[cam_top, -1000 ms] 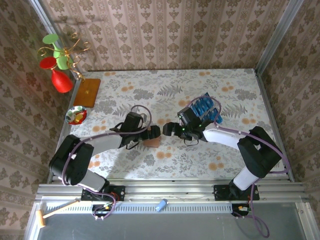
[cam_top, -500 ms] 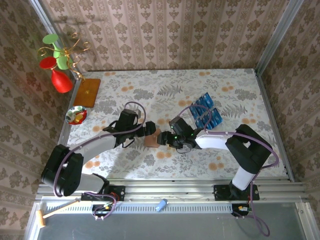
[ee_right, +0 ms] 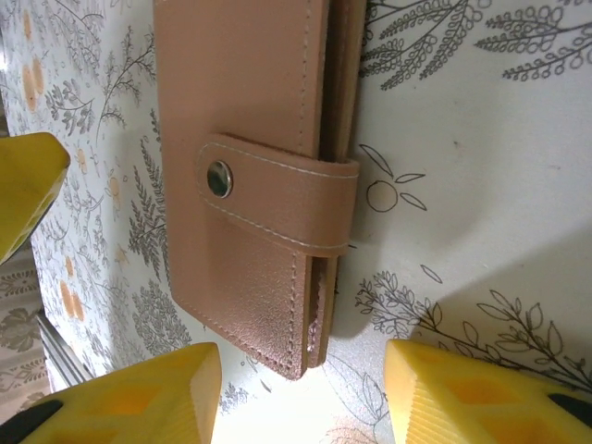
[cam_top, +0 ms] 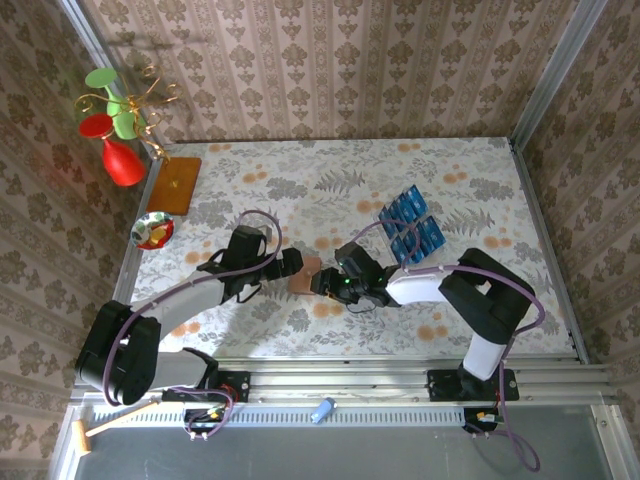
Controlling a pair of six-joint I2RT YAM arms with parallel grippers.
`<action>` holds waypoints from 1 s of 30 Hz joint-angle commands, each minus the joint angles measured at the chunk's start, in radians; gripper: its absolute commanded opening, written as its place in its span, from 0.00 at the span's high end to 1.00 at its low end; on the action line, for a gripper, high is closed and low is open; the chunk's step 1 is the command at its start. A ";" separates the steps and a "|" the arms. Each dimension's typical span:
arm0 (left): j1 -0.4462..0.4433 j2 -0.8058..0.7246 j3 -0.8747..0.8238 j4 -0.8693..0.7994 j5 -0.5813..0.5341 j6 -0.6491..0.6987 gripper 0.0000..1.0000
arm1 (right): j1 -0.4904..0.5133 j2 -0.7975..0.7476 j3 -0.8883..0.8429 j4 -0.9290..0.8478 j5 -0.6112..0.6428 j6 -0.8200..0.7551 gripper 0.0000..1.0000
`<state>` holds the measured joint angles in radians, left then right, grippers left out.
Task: Put the credit cards into the card holder
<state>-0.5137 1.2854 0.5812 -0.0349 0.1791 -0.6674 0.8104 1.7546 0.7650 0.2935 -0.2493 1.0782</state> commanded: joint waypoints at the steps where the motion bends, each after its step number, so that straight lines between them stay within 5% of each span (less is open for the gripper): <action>1: 0.004 -0.014 -0.015 0.021 0.008 -0.019 0.00 | 0.018 0.061 0.006 0.069 -0.019 0.047 0.51; 9: 0.004 -0.005 -0.017 0.029 0.011 -0.019 0.00 | 0.020 0.114 0.044 0.099 -0.021 0.083 0.71; 14: 0.009 -0.004 -0.009 0.022 0.015 -0.014 0.00 | 0.015 0.117 0.069 0.093 -0.026 0.083 1.00; 30: 0.134 -0.027 0.126 -0.057 0.134 0.013 0.00 | -0.080 -0.155 0.108 -0.137 -0.082 -0.105 1.00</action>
<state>-0.3904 1.2755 0.6632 -0.0731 0.2584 -0.6693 0.7460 1.6562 0.8425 0.2352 -0.3012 1.0462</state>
